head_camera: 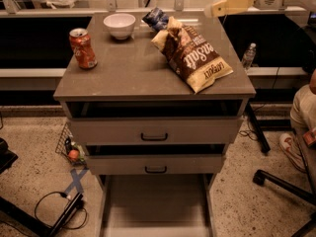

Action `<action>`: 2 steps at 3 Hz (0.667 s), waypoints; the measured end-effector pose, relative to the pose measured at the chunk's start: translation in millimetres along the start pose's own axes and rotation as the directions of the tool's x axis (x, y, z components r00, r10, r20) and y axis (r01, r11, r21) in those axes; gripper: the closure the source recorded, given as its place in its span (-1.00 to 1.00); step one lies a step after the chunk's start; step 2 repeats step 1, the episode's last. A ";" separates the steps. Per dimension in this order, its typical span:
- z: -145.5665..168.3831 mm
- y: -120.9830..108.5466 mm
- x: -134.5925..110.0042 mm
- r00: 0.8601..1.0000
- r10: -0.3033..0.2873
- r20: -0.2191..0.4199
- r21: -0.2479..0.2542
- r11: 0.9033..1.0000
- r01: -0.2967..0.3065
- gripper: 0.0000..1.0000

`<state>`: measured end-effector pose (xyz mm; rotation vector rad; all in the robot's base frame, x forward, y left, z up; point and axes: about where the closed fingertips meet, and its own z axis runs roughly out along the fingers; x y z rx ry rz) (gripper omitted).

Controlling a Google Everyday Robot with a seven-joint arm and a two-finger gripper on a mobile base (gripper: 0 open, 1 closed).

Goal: Pick brown chip bag from bottom drawer and place on counter

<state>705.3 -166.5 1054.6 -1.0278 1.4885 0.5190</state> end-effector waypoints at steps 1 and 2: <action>0.1 0.0 0.0 1.000 0.000 0.000 0.000 1.000 0.000 -1.00; 0.1 0.0 0.0 1.000 0.000 0.000 0.000 1.000 0.000 -1.00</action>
Offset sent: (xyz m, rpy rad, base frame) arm 0.0000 0.0000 0.0000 0.0000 0.0000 0.0000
